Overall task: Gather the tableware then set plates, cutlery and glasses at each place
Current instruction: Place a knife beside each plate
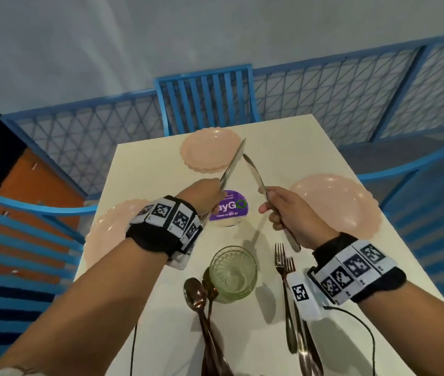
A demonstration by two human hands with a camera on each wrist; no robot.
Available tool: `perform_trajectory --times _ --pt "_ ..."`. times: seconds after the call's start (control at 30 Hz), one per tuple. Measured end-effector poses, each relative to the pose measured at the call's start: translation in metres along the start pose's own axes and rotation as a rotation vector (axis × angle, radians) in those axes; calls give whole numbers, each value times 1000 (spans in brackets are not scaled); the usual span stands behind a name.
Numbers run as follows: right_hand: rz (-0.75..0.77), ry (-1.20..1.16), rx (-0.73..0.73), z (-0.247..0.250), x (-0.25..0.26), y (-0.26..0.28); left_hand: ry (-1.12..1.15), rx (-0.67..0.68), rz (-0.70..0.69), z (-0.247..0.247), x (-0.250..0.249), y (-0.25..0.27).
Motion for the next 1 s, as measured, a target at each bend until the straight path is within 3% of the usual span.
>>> perform_trajectory --times 0.2,0.43,0.57,0.83,1.0 --pt "47 249 -103 16 1 -38 -112 10 55 -8 14 -28" --pt "113 711 -373 66 11 -107 -56 -16 95 -5 13 -58" --pt "70 822 -498 91 14 -144 -20 6 101 -6 15 -79" --pt "-126 1272 -272 121 -6 -204 5 50 56 -14 12 -117" --pt "-186 1381 -153 129 -22 -229 -5 58 13 -21 18 -134"
Point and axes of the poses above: each hand's wrist, its own y-axis away from the middle knuckle, its own z-axis out of the back of the hand, x = y × z, the point moved 2 cm from there along -y, towards the middle knuckle, and after that the axes turned 2 degrees about -x, right-handed, at the moved point
